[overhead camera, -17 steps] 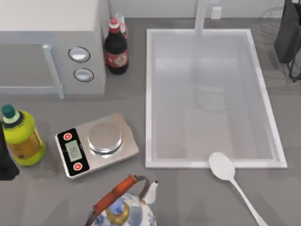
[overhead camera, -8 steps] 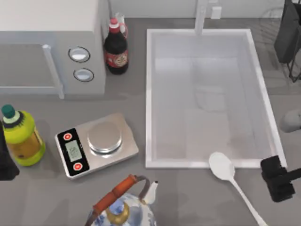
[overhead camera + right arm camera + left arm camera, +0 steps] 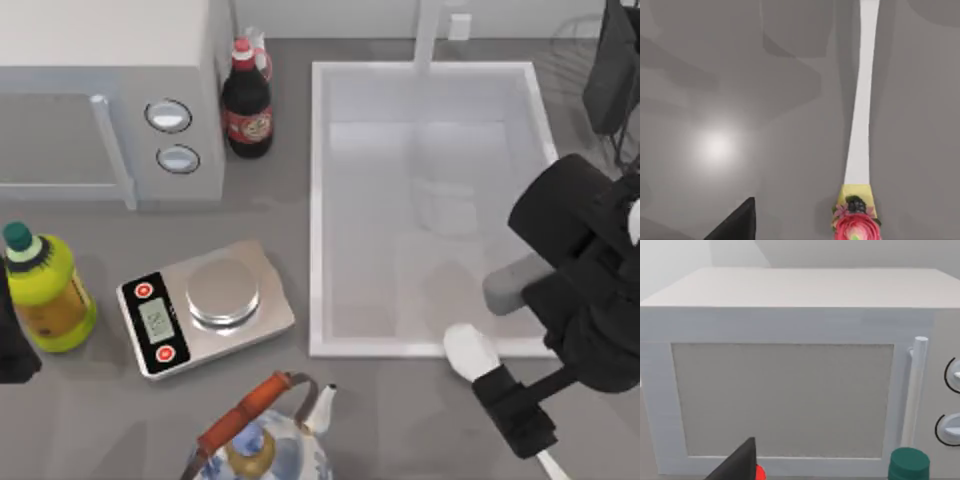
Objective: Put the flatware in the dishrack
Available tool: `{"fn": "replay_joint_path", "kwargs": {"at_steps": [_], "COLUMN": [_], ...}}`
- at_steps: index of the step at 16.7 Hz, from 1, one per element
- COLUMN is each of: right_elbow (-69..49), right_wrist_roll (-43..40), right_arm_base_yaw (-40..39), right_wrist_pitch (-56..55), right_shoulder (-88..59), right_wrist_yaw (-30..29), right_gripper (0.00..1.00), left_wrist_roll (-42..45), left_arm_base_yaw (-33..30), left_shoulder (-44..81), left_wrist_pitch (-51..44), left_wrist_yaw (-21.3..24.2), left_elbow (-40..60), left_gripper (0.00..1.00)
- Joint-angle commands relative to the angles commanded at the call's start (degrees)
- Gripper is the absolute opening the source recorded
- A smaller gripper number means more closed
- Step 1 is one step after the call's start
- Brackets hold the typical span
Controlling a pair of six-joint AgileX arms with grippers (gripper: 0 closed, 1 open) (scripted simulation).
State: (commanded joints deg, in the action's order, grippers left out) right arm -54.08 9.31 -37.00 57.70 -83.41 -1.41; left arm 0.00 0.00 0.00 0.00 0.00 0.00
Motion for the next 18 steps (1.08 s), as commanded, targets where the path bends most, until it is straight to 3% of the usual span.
{"fn": "replay_joint_path", "kwargs": {"at_steps": [9, 18], "right_elbow": [0.82, 12.04], "right_wrist_roll": [-0.03, -0.11], "right_arm_base_yaw": [-0.23, -0.04], "right_wrist_pitch": [-1.60, -24.31], "right_shoulder": [-1.98, -13.12], "right_wrist_yaw": [-0.07, -0.09], "right_gripper": [1.00, 1.00], "left_wrist_roll": [0.00, 0.00], "left_arm_base_yaw": [0.00, 0.00], "left_shoulder": [0.00, 0.00], "left_wrist_pitch": [0.00, 0.00], "left_wrist_yaw": [0.00, 0.00], "left_elbow": [0.00, 0.00], "left_gripper": [1.00, 1.00]}}
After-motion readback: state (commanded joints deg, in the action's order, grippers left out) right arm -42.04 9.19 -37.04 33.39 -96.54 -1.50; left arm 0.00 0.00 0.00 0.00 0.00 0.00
